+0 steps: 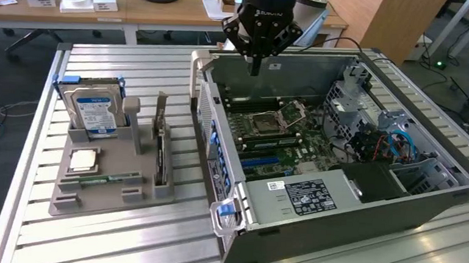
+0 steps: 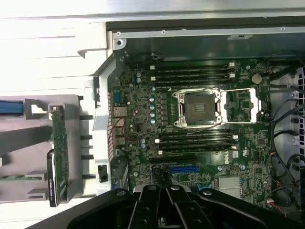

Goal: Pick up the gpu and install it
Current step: 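Reach for the gpu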

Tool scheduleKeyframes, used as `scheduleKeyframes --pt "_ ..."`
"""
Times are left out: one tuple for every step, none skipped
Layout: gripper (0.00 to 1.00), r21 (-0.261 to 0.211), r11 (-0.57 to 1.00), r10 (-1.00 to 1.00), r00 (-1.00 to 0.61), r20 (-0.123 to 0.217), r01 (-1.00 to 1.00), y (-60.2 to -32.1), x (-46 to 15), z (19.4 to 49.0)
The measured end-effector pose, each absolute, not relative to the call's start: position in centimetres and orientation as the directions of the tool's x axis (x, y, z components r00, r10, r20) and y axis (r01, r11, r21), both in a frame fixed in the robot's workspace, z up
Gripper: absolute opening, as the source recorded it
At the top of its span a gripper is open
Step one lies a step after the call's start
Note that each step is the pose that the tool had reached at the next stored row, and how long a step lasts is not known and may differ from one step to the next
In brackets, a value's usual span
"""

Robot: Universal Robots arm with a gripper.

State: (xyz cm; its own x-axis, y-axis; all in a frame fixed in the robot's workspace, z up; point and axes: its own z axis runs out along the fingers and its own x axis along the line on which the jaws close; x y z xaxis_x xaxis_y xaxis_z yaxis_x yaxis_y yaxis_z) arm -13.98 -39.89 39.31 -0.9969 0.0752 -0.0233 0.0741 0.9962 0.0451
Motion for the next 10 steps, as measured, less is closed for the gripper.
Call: scheduleKeyframes --pt "0.11 0.045 0.996 0.075 -0.997 -0.023 0.074 -39.9 -14.2 39.3" --pt "0.11 0.045 0.996 0.075 -0.997 -0.023 0.074 -39.9 -14.4 39.3" --pt "0.11 0.045 0.996 0.075 -0.997 -0.023 0.074 -39.9 -14.6 39.3" --pt "0.11 0.045 0.996 0.075 -0.997 -0.023 0.074 -39.9 -14.8 39.3" --pt "0.11 0.045 0.996 0.075 -0.997 -0.023 0.074 -39.9 -15.0 39.3" --pt "0.11 0.045 0.996 0.075 -0.997 -0.023 0.074 -39.9 -15.2 39.3" --pt "0.11 0.045 0.996 0.075 -0.997 -0.023 0.074 -39.9 -15.4 39.3" --pt "0.11 0.045 0.996 0.075 -0.997 -0.023 0.074 -39.9 -15.7 39.3" --pt "0.11 0.045 0.996 0.075 -0.997 -0.023 0.074 -39.9 -15.9 39.3" --pt "0.11 0.045 0.996 0.075 -0.997 -0.023 0.074 -39.9 -16.1 39.3"
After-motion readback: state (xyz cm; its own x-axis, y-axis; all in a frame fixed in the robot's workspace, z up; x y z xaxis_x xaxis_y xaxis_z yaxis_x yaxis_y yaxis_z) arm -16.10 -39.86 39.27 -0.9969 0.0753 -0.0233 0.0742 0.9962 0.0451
